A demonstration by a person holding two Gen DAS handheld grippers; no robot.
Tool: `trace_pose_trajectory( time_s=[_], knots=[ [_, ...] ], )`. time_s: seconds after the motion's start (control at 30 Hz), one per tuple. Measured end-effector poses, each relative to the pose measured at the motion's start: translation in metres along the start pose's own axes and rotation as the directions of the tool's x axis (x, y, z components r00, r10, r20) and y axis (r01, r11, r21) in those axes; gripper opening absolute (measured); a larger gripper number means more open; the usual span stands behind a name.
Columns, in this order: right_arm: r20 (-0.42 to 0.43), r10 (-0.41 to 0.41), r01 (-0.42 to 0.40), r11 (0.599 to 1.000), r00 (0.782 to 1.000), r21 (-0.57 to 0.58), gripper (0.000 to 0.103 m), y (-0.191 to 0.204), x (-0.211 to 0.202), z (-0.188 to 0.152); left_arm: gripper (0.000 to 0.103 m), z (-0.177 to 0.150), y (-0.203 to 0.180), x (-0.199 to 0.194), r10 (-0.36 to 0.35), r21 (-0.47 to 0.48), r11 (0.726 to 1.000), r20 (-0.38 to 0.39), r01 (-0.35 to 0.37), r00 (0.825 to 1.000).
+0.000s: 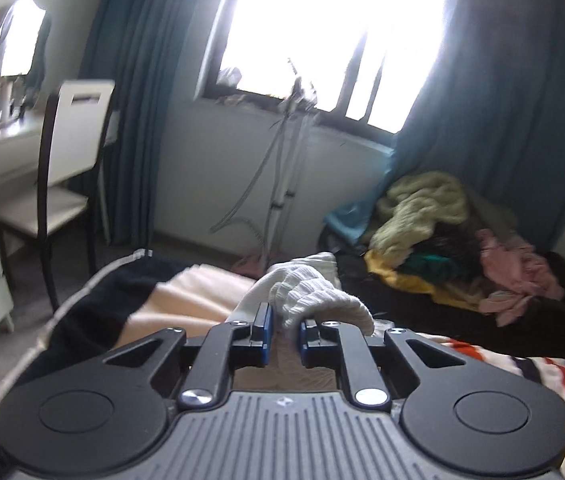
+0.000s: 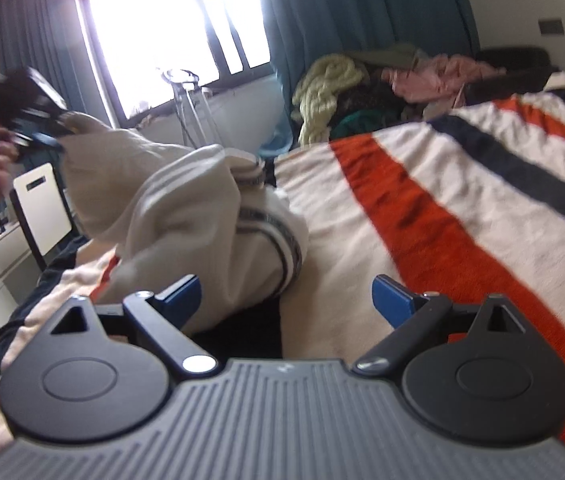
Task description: Fold clothes
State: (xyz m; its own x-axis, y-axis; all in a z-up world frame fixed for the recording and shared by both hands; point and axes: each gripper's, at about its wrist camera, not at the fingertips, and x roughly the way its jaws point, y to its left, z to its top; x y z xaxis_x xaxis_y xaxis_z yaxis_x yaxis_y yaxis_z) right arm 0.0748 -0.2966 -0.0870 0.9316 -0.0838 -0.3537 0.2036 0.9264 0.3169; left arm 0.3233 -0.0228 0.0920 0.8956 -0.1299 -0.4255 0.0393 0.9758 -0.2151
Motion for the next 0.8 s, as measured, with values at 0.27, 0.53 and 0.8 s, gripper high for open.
trace_pose_trajectory(
  time_s=[0.27, 0.53, 0.8],
  knots=[
    [0.094, 0.101, -0.085, 0.983, 0.99, -0.163, 0.094, 0.024, -0.048, 0.004, 0.013, -0.038, 0.0, -0.167, -0.132, 0.104, 0.987, 0.07, 0.124, 0.989],
    [0.076, 0.203, -0.196, 0.976, 0.976, -0.093, 0.093, 0.02, -0.101, 0.021, 0.013, -0.154, 0.051, -0.268, -0.129, 0.012, 0.992, 0.038, 0.129, 0.991],
    [-0.092, 0.244, -0.255, 0.956, 0.965, -0.145, 0.079, 0.037, -0.099, 0.009, 0.013, -0.231, 0.136, -0.269, -0.085, -0.397, 0.917, -0.123, 0.029, 0.989]
  ],
)
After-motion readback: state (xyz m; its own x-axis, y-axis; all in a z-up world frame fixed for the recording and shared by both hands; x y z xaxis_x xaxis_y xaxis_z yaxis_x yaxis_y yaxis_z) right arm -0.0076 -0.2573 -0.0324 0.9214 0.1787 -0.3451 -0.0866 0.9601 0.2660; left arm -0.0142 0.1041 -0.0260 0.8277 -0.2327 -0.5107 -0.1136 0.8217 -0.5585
